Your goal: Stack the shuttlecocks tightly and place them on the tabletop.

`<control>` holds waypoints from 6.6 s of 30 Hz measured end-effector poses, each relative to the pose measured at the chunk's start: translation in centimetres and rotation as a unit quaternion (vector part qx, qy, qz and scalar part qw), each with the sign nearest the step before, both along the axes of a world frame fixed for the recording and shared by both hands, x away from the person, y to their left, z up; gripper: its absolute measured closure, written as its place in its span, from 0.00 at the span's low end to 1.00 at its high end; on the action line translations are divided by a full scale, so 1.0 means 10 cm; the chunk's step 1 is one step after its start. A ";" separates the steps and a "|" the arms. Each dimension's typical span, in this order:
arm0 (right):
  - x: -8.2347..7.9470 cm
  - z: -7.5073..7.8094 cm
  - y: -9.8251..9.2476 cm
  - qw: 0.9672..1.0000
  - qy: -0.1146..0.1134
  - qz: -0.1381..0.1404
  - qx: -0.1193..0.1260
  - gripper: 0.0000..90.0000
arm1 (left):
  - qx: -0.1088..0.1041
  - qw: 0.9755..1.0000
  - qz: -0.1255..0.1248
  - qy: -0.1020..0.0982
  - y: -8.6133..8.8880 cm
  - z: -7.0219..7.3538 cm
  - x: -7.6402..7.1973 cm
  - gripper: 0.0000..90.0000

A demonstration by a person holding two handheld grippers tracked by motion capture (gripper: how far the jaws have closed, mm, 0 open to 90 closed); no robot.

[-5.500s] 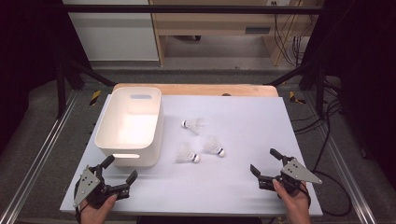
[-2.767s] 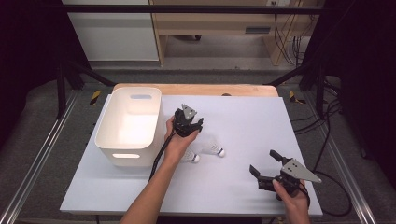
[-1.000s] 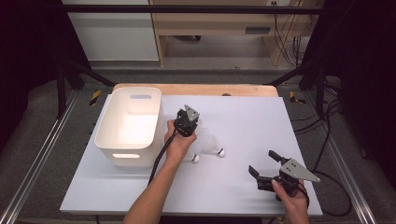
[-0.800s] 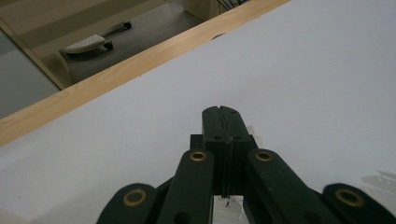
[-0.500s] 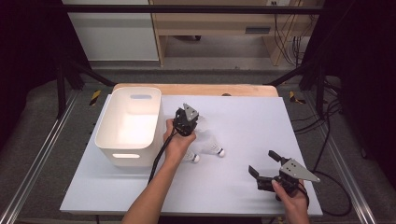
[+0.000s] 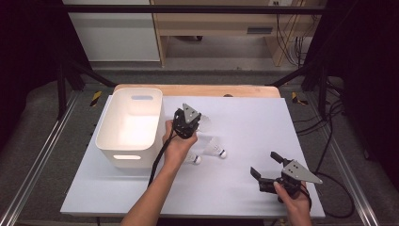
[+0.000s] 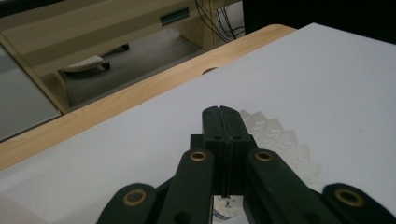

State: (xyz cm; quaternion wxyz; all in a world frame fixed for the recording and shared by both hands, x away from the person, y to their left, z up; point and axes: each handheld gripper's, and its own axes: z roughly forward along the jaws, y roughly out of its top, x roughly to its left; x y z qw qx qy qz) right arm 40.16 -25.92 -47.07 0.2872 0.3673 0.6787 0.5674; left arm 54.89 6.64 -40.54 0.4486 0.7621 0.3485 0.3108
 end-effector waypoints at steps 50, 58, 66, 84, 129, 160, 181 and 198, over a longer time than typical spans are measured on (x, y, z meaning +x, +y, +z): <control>-0.01 -0.01 0.04 1.000 0.000 0.003 -0.029 0.04 | 0.065 0.998 -0.009 0.025 0.63 -0.29 -1.46 1.00; 0.00 -0.01 0.04 1.000 0.002 0.006 -0.029 0.04 | 0.053 0.998 -0.028 0.026 0.47 -0.34 -1.41 1.00; 0.00 -0.01 0.04 1.000 0.004 0.006 -0.029 0.04 | 0.033 0.998 -0.034 0.046 0.30 -0.43 -1.32 0.98; 0.00 -0.01 0.04 0.999 0.006 0.006 -0.031 0.04 | 0.033 0.997 -0.039 0.064 0.16 -0.52 -1.33 0.80; -0.01 -0.02 0.06 0.999 0.010 0.008 -0.037 0.04 | -0.083 0.994 -0.055 0.050 0.41 -0.44 -1.40 0.17; 0.02 -0.04 0.08 0.998 0.034 0.009 -0.047 0.04 | -0.144 0.988 -0.059 0.012 1.15 -0.47 -1.80 0.06; 0.01 -0.04 0.15 0.998 0.027 0.008 -0.059 0.04 | -0.178 0.982 -0.017 -0.065 1.84 -0.50 -1.85 0.04; 0.13 0.12 0.44 0.994 0.050 0.054 -0.079 0.08 | -0.180 0.979 0.015 -0.097 2.11 -0.54 -1.83 0.04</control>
